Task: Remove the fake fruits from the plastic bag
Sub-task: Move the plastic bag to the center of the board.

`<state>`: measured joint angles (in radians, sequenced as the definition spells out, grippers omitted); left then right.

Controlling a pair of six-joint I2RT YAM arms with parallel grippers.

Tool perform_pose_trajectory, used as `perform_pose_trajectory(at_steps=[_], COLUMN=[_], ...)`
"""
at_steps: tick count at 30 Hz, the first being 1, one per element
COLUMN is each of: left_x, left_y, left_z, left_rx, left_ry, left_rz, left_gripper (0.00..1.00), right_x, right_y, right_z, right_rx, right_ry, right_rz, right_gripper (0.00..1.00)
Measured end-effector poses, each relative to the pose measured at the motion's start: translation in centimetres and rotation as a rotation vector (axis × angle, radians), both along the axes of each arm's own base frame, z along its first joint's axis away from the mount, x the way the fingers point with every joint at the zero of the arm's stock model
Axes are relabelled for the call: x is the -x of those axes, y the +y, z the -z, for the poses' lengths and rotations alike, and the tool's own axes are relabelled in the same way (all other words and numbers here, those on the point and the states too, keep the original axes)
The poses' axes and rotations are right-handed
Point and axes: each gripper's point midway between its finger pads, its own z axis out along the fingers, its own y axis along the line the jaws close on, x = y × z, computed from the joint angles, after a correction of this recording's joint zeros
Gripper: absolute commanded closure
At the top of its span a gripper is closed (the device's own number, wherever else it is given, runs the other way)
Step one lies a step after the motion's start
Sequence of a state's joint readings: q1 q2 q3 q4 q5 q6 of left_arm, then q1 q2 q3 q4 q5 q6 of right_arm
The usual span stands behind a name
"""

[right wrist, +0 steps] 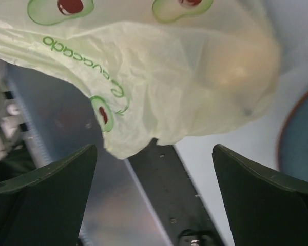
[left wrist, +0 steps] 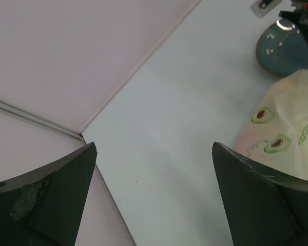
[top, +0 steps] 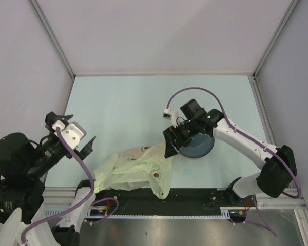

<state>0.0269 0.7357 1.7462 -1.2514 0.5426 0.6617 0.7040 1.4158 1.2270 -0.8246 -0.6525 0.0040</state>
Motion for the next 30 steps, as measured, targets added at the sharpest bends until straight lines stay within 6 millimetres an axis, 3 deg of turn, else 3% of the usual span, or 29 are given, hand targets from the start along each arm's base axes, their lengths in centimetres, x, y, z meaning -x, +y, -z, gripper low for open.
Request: perform_pose_trajectory(at_steps=[4, 8, 10, 12, 13, 15, 16, 17, 20, 22, 27, 30], left_x=[-0.1, -1.6, -1.9, -1.7, -1.5, -1.2, -1.2, -1.3, -2.3, -3.5, -7.1, -8.2], left_y=[1.0, 2.5, 2.9, 3.2, 3.2, 3.2, 3.1, 3.0, 2.8, 2.6, 1.6, 0.3], left_z=[4.5, 6.9, 7.5, 8.1, 8.3, 9.0, 9.4, 9.7, 9.8, 9.3, 8.1, 7.2], left_rx=[-0.035, -0.064, -0.074, -0.074, -0.069, -0.055, -0.046, -0.033, 0.012, 0.048, 0.150, 0.222], left_ry=[0.139, 0.242, 0.264, 0.277, 0.281, 0.298, 0.310, 0.323, 0.341, 0.339, 0.337, 0.335], left_rz=[-0.045, -0.124, -0.148, -0.166, -0.171, -0.177, -0.180, -0.185, -0.198, -0.203, -0.196, -0.147], left_gripper=[0.00, 0.00, 0.00, 0.00, 0.00, 0.00, 0.00, 0.00, 0.00, 0.00, 0.00, 0.00], right_x=[3.6, 6.6, 7.6, 8.4, 8.8, 8.9, 8.6, 8.1, 5.6, 2.7, -9.5, -16.7], right_y=[0.3, 0.4, 0.6, 0.8, 0.9, 1.4, 1.5, 1.6, 1.5, 2.1, 5.6, 7.6], right_z=[2.9, 5.3, 5.6, 6.0, 6.3, 7.0, 7.6, 8.1, 8.8, 7.7, 0.4, -3.4], right_rx=[0.061, 0.148, 0.171, 0.187, 0.195, 0.203, 0.210, 0.222, 0.224, 0.182, -0.078, -0.215], right_ry=[0.233, 0.409, 0.454, 0.485, 0.504, 0.542, 0.561, 0.586, 0.589, 0.549, 0.323, 0.185], right_rz=[0.017, 0.028, 0.024, 0.021, 0.019, 0.020, 0.031, 0.051, 0.099, 0.128, 0.204, 0.229], right_gripper=[0.00, 0.00, 0.06, 0.28, 0.48, 0.73, 0.98, 1.00, 1.00, 1.00, 1.00, 1.00])
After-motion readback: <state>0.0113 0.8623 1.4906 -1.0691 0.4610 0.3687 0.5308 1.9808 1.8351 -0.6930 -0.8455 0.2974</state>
